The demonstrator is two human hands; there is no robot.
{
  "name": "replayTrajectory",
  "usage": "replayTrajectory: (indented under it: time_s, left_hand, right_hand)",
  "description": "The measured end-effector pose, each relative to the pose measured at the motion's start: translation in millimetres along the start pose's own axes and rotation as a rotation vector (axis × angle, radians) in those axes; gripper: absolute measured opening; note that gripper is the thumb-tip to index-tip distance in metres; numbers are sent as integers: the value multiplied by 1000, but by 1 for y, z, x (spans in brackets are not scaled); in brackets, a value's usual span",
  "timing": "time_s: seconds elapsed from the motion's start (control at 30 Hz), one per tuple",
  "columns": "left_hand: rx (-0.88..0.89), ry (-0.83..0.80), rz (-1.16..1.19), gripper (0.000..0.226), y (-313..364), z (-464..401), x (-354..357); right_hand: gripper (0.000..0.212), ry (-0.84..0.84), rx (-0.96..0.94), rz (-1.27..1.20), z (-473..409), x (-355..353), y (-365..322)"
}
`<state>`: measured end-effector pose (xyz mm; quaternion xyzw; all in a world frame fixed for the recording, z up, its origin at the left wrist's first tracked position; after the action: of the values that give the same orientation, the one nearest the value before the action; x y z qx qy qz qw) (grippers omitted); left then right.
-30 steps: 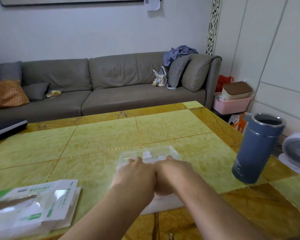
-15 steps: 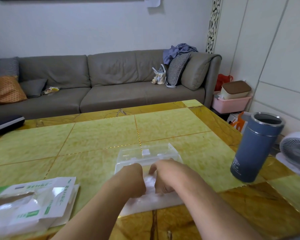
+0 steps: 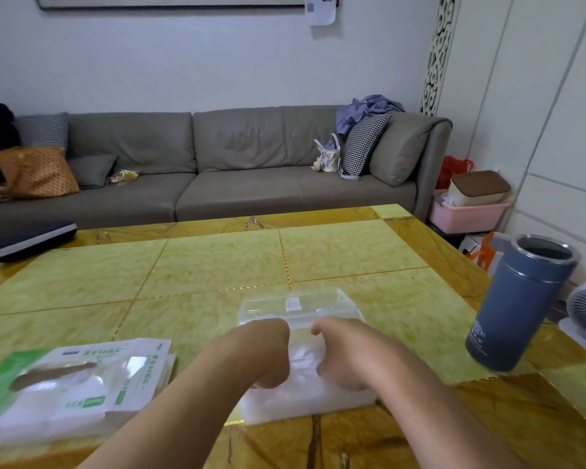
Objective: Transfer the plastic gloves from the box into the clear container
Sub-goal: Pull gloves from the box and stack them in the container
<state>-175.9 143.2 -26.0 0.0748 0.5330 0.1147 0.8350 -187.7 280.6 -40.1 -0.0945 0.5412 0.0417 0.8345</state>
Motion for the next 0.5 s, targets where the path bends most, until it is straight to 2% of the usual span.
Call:
replayTrajectory:
  time_s: [0.13,0.27,0.37,0.43,0.5]
  left_hand:
    - [54,55,63,42,-6,22,-13]
    - [196,122,267,46,-15,56,-23]
    - [315,396,475,37,-34,71,-29]
    - [304,631,541,28,-67,76,-30]
    - [220,797,559,26,-106,78,-27]
  right_hand:
    - [48,98,4,55,14,-6,-3]
    - [45,274,18,75,21,-13,-6]
    - [53,474,-31,12,26,-18,-18]
    - [56,588,-102,19,31,-17,-39]
    - [55,754,-210,102,41,-15,-63]
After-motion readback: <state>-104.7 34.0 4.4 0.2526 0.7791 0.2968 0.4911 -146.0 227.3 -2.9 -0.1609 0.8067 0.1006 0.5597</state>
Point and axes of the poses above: each hand's wrist, its own z-axis away from the middle knuckle, its own x-axis out of the palm, y = z × x, the point moved 4 cm from there along -z, towards the middle knuckle, and after that the axes turned 14 degrees about z, right-handed, at the moved point
